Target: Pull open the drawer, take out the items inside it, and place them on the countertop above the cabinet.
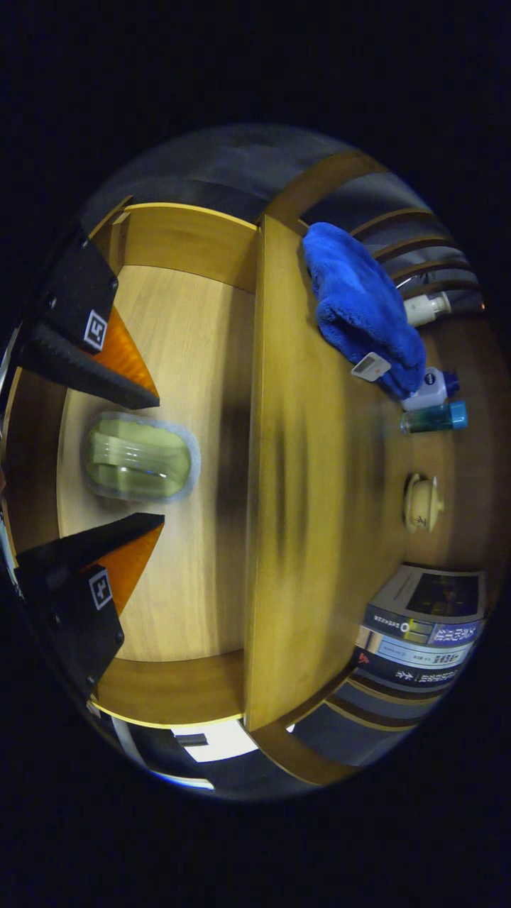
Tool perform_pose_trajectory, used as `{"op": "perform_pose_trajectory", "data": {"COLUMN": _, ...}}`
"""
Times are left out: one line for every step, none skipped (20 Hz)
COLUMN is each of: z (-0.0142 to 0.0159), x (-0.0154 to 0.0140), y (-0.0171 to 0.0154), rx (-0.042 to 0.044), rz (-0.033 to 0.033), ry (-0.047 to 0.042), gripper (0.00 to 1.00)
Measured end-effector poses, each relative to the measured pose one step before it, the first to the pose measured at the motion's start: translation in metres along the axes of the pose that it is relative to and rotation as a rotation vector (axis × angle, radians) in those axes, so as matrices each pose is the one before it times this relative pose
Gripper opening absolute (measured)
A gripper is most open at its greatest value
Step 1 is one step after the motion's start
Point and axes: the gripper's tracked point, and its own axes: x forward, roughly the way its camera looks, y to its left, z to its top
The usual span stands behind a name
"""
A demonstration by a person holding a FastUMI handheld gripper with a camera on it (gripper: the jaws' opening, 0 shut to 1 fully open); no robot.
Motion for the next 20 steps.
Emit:
{"op": "perform_pose_trajectory", "data": {"z": -0.00320, "x": 0.00132, "y": 0.00006, "rx": -0.00051, "rz": -0.00116, "ry": 0.02022, "gripper": 0.89}}
{"op": "perform_pose_trajectory", "data": {"z": -0.00267, "x": 0.00279, "y": 0.00128, "rx": 0.00082, "rz": 0.00134, "ry": 0.01645, "gripper": 0.86}}
{"op": "perform_pose_trajectory", "data": {"z": -0.00120, "x": 0.00162, "y": 0.00048, "rx": 0.00304, "rz": 0.00092, "ry": 0.01523, "gripper": 0.82}}
{"op": "perform_pose_trajectory", "data": {"z": -0.00054, "x": 0.00292, "y": -0.00069, "rx": 0.00616, "rz": -0.00278, "ry": 0.01078, "gripper": 0.81}}
{"op": "perform_pose_trajectory", "data": {"z": 0.00031, "x": 0.00197, "y": -0.00035, "rx": 0.00775, "rz": 0.00306, "ry": 0.00973, "gripper": 0.79}}
{"op": "perform_pose_trajectory", "data": {"z": -0.00195, "x": 0.00171, "y": -0.00306, "rx": 0.00563, "rz": -0.01063, "ry": 0.01439, "gripper": 0.78}}
{"op": "perform_pose_trajectory", "data": {"z": -0.00141, "x": 0.00116, "y": -0.00199, "rx": -0.00167, "rz": -0.00477, "ry": 0.01169, "gripper": 0.67}}
{"op": "perform_pose_trajectory", "data": {"z": -0.00118, "x": 0.00166, "y": -0.00144, "rx": 0.00237, "rz": -0.00389, "ry": 0.00954, "gripper": 0.55}}
{"op": "perform_pose_trajectory", "data": {"z": -0.00127, "x": 0.00053, "y": 0.00247, "rx": 0.00624, "rz": 0.00837, "ry": 0.00936, "gripper": 0.44}}
{"op": "perform_pose_trajectory", "data": {"z": -0.00011, "x": 0.00278, "y": 0.00103, "rx": -0.00810, "rz": 0.00399, "ry": 0.00025, "gripper": 0.33}}
{"op": "perform_pose_trajectory", "data": {"z": -0.00110, "x": -0.00309, "y": -0.00207, "rx": 0.00046, "rz": -0.00527, "ry": -0.00017, "gripper": 0.32}}
{"op": "perform_pose_trajectory", "data": {"z": 0.00272, "x": 0.00062, "y": 0.00019, "rx": 0.00315, "rz": 0.00234, "ry": -0.01106, "gripper": 0.32}}
{"op": "perform_pose_trajectory", "data": {"z": -0.00095, "x": -0.00190, "y": -0.00018, "rx": -0.00178, "rz": -0.00085, "ry": -0.00391, "gripper": 0.24}}
{"op": "perform_pose_trajectory", "data": {"z": 0.00041, "x": -0.00545, "y": -0.00061, "rx": 0.00104, "rz": 0.00025, "ry": -0.00547, "gripper": 0.24}}
{"op": "perform_pose_trajectory", "data": {"z": -0.00012, "x": -0.00520, "y": 0.00094, "rx": 0.00415, "rz": 0.00838, "ry": -0.00585, "gripper": 0.24}}
{"op": "perform_pose_trajectory", "data": {"z": 0.00130, "x": -0.00846, "y": 0.00084, "rx": 0.00490, "rz": 0.00941, "ry": -0.00822, "gripper": 0.24}}
{"op": "perform_pose_trajectory", "data": {"z": 0.00184, "x": -0.01091, "y": -0.00028, "rx": -0.00388, "rz": 0.00447, "ry": -0.01227, "gripper": 0.24}}
{"op": "perform_pose_trajectory", "data": {"z": 0.00269, "x": -0.01045, "y": -0.00109, "rx": -0.00669, "rz": -0.00075, "ry": -0.01495, "gripper": 0.24}}
{"op": "perform_pose_trajectory", "data": {"z": 0.00197, "x": -0.01160, "y": -0.00075, "rx": -0.00398, "rz": 0.00051, "ry": -0.01535, "gripper": 0.24}}
{"op": "perform_pose_trajectory", "data": {"z": 0.00339, "x": -0.01097, "y": 0.00084, "rx": -0.00171, "rz": 0.00301, "ry": -0.01320, "gripper": 0.24}}
